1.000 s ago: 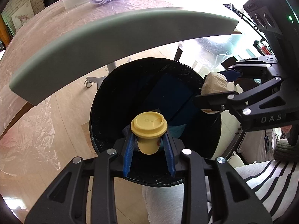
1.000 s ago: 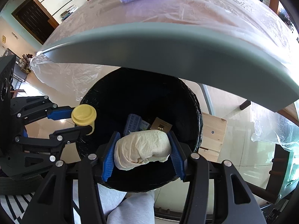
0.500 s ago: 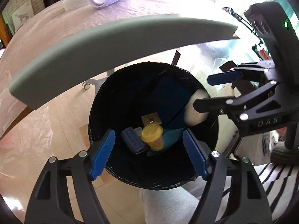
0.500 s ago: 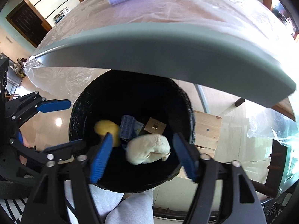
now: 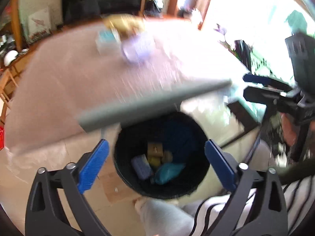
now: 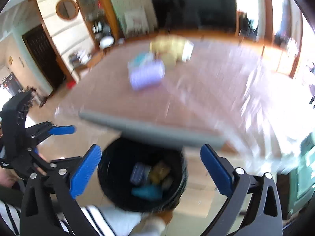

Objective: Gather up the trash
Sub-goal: 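Open both tools to drop cup and cloth into the bin, then grasp the dental floss box with left tool while right tool grasps the purple roller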

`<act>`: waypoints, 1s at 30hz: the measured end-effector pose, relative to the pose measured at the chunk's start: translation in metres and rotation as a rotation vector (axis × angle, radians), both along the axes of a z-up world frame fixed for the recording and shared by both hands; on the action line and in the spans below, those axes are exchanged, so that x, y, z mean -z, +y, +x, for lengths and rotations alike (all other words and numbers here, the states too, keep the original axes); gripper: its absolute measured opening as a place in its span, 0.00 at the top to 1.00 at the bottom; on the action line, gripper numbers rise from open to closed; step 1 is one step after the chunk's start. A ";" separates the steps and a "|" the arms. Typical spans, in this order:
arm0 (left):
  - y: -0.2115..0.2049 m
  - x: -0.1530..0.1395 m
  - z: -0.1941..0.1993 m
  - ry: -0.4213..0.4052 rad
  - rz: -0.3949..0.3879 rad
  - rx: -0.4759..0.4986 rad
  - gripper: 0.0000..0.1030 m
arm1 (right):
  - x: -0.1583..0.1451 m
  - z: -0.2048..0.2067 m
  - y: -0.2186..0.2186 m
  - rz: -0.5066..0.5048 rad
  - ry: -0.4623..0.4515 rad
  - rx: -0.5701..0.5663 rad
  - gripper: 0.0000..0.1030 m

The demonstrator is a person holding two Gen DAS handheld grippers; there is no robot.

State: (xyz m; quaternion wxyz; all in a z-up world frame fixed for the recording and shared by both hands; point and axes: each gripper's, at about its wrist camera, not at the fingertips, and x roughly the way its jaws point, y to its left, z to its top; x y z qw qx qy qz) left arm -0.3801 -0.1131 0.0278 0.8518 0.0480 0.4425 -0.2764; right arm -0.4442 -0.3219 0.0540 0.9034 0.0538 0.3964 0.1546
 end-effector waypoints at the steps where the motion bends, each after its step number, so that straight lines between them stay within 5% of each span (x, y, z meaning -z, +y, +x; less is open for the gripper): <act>1: 0.007 -0.013 0.008 -0.028 -0.022 -0.040 0.02 | -0.007 0.005 0.000 -0.008 -0.022 0.013 0.04; 4: 0.021 -0.031 0.038 -0.049 -0.070 -0.114 0.02 | -0.017 0.026 0.002 -0.035 -0.060 0.018 0.04; 10: 0.022 -0.043 0.124 -0.046 -0.018 -0.222 0.02 | -0.015 0.078 0.034 -0.123 -0.058 -0.053 0.04; 19: -0.010 -0.027 0.212 0.033 0.042 -0.124 0.02 | 0.005 0.128 0.079 -0.222 -0.018 -0.162 0.04; 30: -0.026 0.008 0.265 0.170 0.039 -0.056 0.02 | 0.022 0.171 0.093 -0.214 0.024 -0.249 0.04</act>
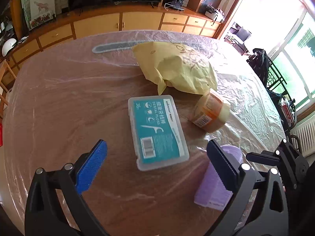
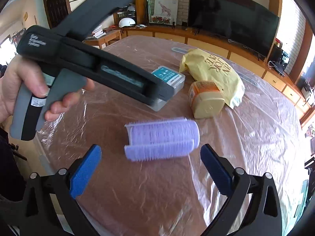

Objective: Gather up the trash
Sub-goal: 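Grasp the dental floss box with left tool while right tool grasps the purple roller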

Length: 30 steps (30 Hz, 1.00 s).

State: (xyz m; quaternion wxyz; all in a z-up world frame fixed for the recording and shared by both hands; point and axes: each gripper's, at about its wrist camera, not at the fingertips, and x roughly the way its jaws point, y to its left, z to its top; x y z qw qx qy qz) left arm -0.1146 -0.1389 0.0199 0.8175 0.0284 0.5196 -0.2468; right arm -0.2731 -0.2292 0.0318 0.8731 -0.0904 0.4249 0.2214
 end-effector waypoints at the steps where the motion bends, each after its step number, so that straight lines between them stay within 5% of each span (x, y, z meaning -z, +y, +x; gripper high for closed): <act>1: -0.001 0.002 0.002 0.000 0.004 0.002 0.03 | 0.001 0.002 0.002 -0.002 0.001 -0.004 0.04; 13: -0.018 0.008 0.003 -0.060 0.087 0.038 0.42 | 0.007 0.007 0.013 0.001 -0.001 -0.011 0.04; 22: -0.008 0.008 0.010 -0.053 0.070 0.050 0.42 | 0.009 0.011 0.019 -0.074 -0.017 -0.143 0.04; 30: -0.003 0.007 0.015 -0.053 0.057 0.056 0.42 | 0.011 0.024 0.023 -0.031 0.055 -0.158 0.04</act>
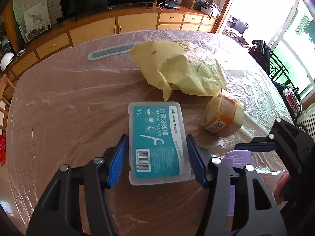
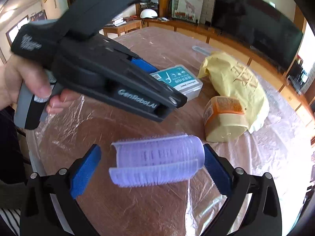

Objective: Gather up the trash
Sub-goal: 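Grasp the dental floss box with left tool while right tool grasps the purple roller, then carry the floss box and purple roller over the black bin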

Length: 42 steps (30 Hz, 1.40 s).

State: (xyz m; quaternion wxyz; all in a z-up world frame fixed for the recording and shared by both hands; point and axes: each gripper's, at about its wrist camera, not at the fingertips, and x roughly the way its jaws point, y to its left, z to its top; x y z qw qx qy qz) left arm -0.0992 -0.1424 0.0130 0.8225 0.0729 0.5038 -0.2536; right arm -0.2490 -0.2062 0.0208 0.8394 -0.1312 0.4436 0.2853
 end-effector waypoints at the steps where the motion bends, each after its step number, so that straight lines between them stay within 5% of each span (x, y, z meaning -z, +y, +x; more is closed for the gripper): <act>1: 0.000 0.000 0.000 -0.001 0.001 0.000 0.42 | 0.002 0.004 0.000 -0.009 0.019 0.012 0.04; 3: 0.001 0.000 0.001 0.000 -0.001 0.001 0.42 | 0.004 0.006 0.000 0.000 0.048 0.012 0.19; 5: 0.002 0.001 0.001 -0.001 -0.003 0.003 0.42 | 0.004 0.005 0.000 0.004 0.051 0.014 0.21; 22: 0.017 -0.008 -0.020 -0.029 -0.001 -0.027 0.46 | -0.022 -0.030 -0.043 0.120 0.056 0.158 0.22; 42: 0.012 -0.029 -0.096 -0.116 -0.001 -0.054 0.46 | -0.033 -0.051 -0.089 0.194 0.038 0.378 0.22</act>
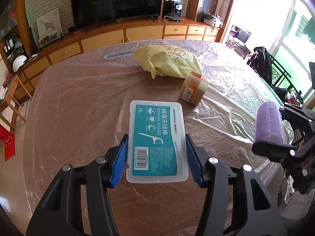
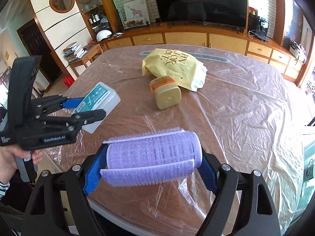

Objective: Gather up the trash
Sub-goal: 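Carry the floss box and purple roller over the black bin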

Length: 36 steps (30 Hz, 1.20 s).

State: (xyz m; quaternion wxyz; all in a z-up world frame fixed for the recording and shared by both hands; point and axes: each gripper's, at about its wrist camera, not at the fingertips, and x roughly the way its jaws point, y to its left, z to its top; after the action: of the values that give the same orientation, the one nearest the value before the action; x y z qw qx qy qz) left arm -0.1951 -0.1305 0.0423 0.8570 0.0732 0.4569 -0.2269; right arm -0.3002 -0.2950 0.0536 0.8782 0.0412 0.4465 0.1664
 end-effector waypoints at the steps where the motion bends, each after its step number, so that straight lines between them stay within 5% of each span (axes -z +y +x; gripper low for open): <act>1: 0.000 0.000 -0.003 -0.001 0.000 0.002 0.46 | 0.000 -0.001 0.000 0.001 -0.001 0.002 0.22; 36: 0.009 -0.021 -0.121 -0.039 -0.041 0.024 0.46 | -0.026 -0.099 -0.014 0.076 -0.047 -0.033 0.22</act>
State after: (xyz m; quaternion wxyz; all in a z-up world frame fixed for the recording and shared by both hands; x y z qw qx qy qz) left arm -0.3164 -0.1214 0.0638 0.8643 0.0655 0.4345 -0.2447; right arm -0.3993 -0.3087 0.0797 0.8834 0.0631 0.4197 0.1986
